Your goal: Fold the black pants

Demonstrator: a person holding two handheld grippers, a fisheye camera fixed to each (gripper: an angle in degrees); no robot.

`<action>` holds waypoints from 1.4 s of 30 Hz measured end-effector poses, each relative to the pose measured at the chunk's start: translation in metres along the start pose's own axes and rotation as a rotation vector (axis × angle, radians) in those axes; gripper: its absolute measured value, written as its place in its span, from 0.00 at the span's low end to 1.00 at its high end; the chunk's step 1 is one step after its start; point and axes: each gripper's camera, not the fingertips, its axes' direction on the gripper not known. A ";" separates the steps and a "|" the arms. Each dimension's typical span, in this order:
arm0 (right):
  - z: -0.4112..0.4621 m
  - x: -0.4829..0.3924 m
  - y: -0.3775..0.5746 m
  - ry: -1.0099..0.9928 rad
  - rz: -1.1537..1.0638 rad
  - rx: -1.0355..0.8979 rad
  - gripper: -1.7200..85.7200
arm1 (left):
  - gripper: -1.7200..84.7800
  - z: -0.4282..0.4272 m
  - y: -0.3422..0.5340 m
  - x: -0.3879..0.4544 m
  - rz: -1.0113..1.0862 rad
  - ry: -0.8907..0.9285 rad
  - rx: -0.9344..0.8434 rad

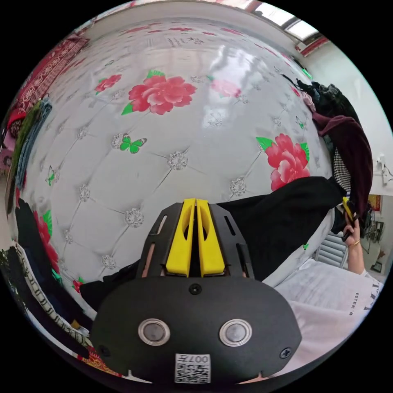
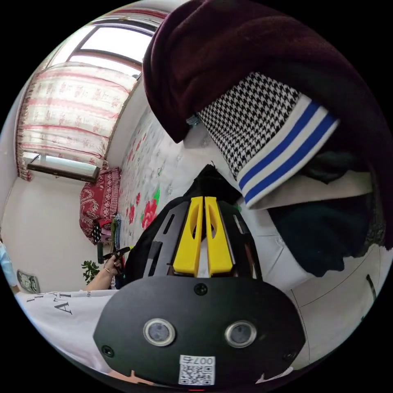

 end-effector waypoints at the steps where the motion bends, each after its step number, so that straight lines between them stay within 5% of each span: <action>1: -0.009 -0.008 -0.011 0.008 -0.035 0.019 0.02 | 0.01 0.007 -0.005 0.005 0.012 -0.022 -0.018; 7: 0.000 -0.007 -0.039 0.070 -0.043 -0.078 0.02 | 0.02 -0.004 0.003 0.013 -0.034 -0.127 0.061; 13: -0.009 0.017 -0.039 0.007 0.049 -0.058 0.02 | 0.09 -0.048 0.088 0.087 0.270 -0.160 0.218; 17: -0.015 0.019 -0.047 0.000 0.048 -0.060 0.02 | 0.09 -0.007 0.144 0.149 0.472 -0.165 0.105; 21: -0.020 0.019 -0.060 -0.009 0.045 -0.060 0.02 | 0.08 0.044 0.143 0.163 0.464 -0.228 -0.080; 32: -0.054 0.006 -0.094 0.045 -0.095 -0.076 0.02 | 0.01 -0.048 0.130 0.136 0.525 -0.114 0.027; 37: -0.030 0.076 -0.077 0.079 0.080 -0.185 0.02 | 0.01 -0.001 0.128 0.135 0.540 -0.086 -0.126; 42: -0.055 0.102 -0.062 -0.002 0.139 -0.065 0.03 | 0.01 0.007 0.114 0.141 0.479 -0.146 -0.161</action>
